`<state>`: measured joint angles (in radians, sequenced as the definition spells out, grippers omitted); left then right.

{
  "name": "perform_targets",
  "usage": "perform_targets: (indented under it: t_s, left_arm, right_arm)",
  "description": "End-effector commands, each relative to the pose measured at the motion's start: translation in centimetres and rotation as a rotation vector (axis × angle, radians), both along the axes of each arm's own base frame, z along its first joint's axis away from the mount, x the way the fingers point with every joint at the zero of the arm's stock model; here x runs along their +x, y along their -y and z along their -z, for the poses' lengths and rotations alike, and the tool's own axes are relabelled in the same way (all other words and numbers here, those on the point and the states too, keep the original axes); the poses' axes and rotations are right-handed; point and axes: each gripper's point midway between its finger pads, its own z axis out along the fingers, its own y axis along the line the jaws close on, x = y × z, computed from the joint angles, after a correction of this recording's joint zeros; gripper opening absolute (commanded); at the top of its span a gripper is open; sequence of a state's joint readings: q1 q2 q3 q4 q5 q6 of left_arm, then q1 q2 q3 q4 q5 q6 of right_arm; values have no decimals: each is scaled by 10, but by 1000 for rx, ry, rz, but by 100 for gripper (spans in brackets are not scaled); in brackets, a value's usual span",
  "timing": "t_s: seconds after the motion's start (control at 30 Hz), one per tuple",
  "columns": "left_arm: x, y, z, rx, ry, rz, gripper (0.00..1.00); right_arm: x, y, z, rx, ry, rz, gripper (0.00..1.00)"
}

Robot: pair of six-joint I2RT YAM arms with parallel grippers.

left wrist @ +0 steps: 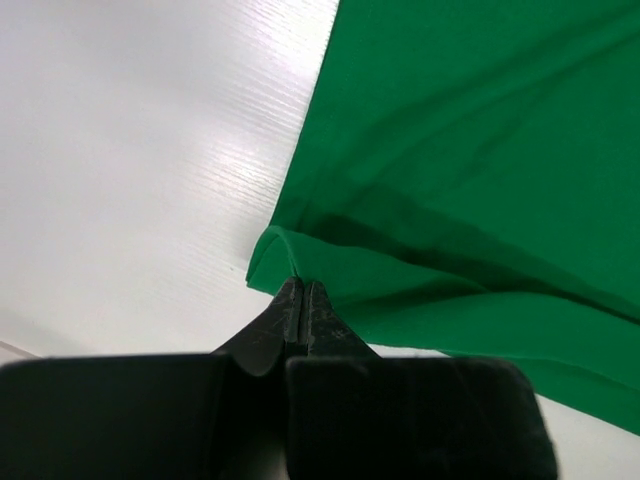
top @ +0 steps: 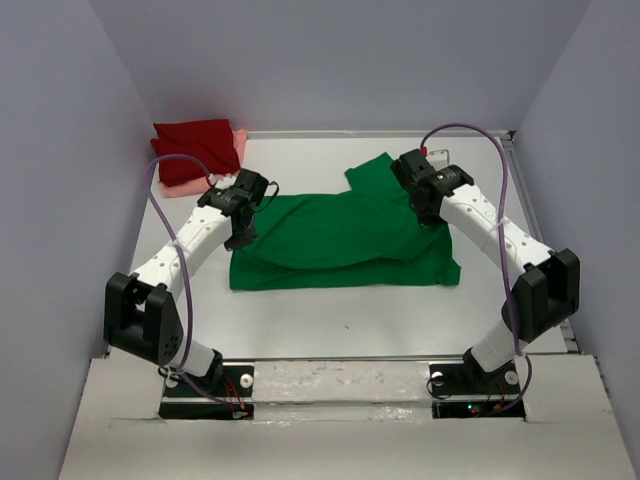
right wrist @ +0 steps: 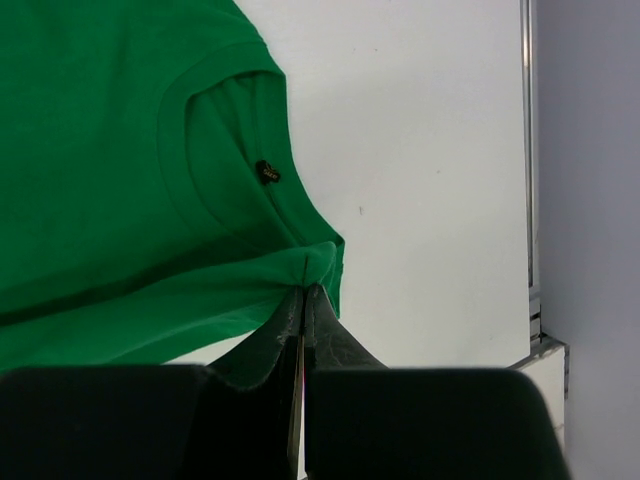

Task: Fold and stack the t-shirts
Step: Fold the flattened tshirt in 1/3 of the way

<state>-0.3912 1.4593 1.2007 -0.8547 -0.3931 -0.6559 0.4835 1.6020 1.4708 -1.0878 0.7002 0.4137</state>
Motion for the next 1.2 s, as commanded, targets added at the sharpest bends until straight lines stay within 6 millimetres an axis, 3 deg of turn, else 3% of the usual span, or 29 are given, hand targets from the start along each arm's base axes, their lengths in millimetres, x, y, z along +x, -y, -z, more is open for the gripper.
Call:
perform_targets:
  t_s: [0.0,0.27,0.53,1.17]
  left_arm:
    - [16,-5,-18,19,70,-47,0]
    - [24,-17,-13,48,66,-69,0]
    - [28,-33,-9,49,61,-90,0]
    - [31,-26,-4,21,46,-48,0]
  right_arm:
    - [17,2,-12,0,48,18,0]
    - [29,10,7,-9,14,54,0]
    - [38,31,17,-10,10,99,0]
    - [62,30,28,3,-19,107,0]
